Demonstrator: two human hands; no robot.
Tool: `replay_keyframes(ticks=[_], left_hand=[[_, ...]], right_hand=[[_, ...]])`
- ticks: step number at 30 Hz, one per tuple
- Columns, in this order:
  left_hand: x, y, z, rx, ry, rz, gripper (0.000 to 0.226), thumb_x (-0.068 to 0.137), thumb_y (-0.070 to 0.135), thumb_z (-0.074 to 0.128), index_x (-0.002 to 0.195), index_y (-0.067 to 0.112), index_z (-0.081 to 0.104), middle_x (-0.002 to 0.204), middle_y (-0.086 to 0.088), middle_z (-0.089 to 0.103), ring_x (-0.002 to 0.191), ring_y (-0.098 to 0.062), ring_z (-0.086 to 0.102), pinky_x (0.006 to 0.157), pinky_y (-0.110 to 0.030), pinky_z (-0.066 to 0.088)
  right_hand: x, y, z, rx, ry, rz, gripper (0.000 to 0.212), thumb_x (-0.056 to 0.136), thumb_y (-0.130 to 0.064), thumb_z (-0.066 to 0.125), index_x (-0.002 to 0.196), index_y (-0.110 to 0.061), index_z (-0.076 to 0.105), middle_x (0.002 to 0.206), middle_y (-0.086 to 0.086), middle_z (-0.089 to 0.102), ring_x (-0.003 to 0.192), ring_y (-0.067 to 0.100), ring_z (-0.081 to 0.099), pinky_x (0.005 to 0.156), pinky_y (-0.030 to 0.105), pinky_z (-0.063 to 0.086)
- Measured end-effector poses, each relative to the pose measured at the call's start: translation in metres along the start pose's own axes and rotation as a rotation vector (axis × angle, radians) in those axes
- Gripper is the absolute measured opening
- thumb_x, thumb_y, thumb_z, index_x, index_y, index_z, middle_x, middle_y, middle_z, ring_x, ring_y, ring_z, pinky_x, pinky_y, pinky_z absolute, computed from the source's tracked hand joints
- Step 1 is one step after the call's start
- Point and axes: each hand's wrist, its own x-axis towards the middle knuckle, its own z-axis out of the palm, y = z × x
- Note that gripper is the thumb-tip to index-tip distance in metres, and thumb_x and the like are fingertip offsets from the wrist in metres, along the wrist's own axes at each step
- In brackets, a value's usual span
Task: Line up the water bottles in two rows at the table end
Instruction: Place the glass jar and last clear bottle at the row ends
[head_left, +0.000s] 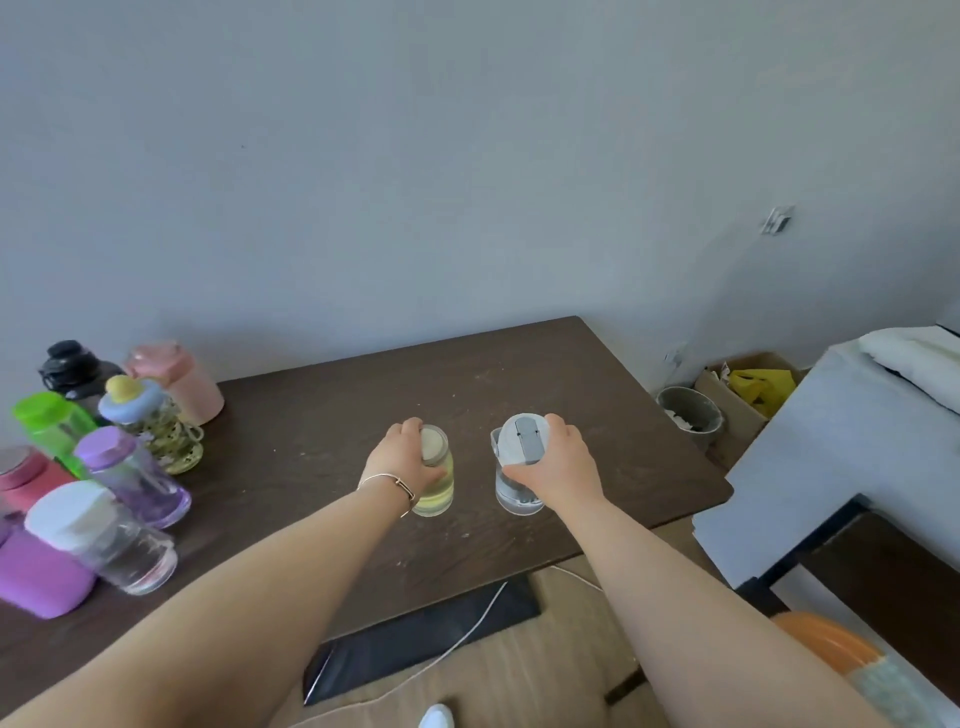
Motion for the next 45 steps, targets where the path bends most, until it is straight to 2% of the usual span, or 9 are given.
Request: replay_keyframes(ticks=[8,13,20,26,35,45], left_hand=[[-0.079,-0.055,-0.032,-0.032,0.082,-0.124,0.075,0.077,0.038,0.074,0.139,0.017,0.038,0.13,-0.008,0.05,0.111,-0.028,0.055,0.091,-0.034,0.046],[-0.114,-0.106,-0.054,-0.043,0.125,-0.18,0.076,0.076,0.04,0.074,0.138,0.017,0.038,0.13,-0.008,0.051,0.112,-0.027,0.055,0.093,-0.034,0.045],[-0.158,-0.201,-0.09,-0.04,0.112,-0.19,0.074,0.075,0.039,0.075,0.136,0.016,0.039,0.125,-0.009,0.051,0.11,-0.027,0.056,0.095,-0.035,0.046],[-0.19,-0.294,-0.129,-0.036,0.102,-0.172,0.068,0.075,0.039,0.074,0.131,0.017,0.043,0.126,-0.006,0.052,0.11,-0.026,0.056,0.094,-0.035,0.047],[-0.214,-0.397,-0.177,-0.034,0.114,-0.207,0.067,0.079,0.038,0.07,0.134,0.016,0.041,0.129,-0.007,0.05,0.111,-0.028,0.056,0.093,-0.036,0.047],[-0.202,-0.441,-0.177,-0.056,0.082,-0.241,0.068,0.078,0.037,0.072,0.134,0.016,0.04,0.124,-0.006,0.05,0.108,-0.025,0.056,0.09,-0.034,0.048]], right_hand=[[-0.061,-0.043,0.029,0.014,-0.088,-0.062,0.09,0.069,-0.047,0.082,0.141,-0.023,0.034,0.127,0.002,0.048,0.105,0.02,0.055,0.075,0.027,0.045],[-0.096,-0.081,0.063,0.02,-0.106,-0.097,0.091,0.065,-0.052,0.081,0.139,-0.025,0.035,0.122,-0.001,0.048,0.1,0.019,0.057,0.079,0.033,0.054],[-0.148,-0.149,0.12,-0.005,-0.13,-0.1,0.092,0.067,-0.051,0.083,0.14,-0.025,0.034,0.127,0.0,0.048,0.107,0.017,0.056,0.079,0.029,0.051],[-0.194,-0.222,0.176,0.011,-0.132,-0.086,0.089,0.067,-0.051,0.082,0.137,-0.025,0.035,0.124,-0.001,0.047,0.104,0.016,0.055,0.079,0.029,0.053],[-0.238,-0.312,0.248,0.061,-0.139,-0.125,0.089,0.063,-0.055,0.083,0.133,-0.027,0.037,0.119,-0.003,0.049,0.101,0.014,0.053,0.082,0.03,0.054],[-0.242,-0.343,0.297,0.026,-0.199,-0.168,0.087,0.065,-0.054,0.084,0.134,-0.028,0.036,0.124,-0.004,0.048,0.106,0.014,0.054,0.081,0.026,0.054]])
